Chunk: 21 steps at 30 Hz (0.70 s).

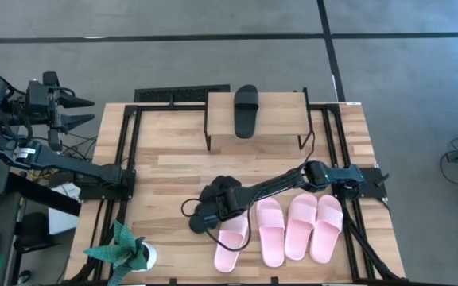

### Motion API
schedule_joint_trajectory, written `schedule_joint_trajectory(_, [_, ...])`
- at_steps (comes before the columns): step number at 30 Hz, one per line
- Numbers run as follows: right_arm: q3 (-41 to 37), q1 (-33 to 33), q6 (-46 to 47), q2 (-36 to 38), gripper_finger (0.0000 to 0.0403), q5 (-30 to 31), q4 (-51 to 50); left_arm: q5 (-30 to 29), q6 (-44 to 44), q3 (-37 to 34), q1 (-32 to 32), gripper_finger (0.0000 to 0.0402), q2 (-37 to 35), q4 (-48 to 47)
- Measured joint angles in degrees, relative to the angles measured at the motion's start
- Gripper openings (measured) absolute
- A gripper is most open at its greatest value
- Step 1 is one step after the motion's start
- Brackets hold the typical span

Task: Pick and place slides into the shelf
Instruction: Put the black slipper on the shelf

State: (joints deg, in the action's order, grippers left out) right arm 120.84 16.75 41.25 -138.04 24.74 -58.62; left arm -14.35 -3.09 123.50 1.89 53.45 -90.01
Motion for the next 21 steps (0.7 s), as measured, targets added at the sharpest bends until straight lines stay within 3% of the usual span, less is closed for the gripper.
schedule_joint_trajectory(6, [0.0, -0.39, 0.77, 0.0, 0.0155, 0.61, -1.52, -0.02, -0.3, 0.0, 0.0, 0.0153, 0.0, -0.01])
schedule_joint_trajectory(12, [0.0, 0.08, -2.1, 0.0, 0.002, 1.21, 0.43, -0.02, -0.15, 0.0, 0.02, 0.0153, 0.0, -0.01])
schedule_joint_trajectory(21, [0.17, 1.92, 1.43, 0.23, 0.0006, 8.02, 0.69, -0.02, 0.2, 0.0, 0.02, 0.0153, 0.0, -0.01])
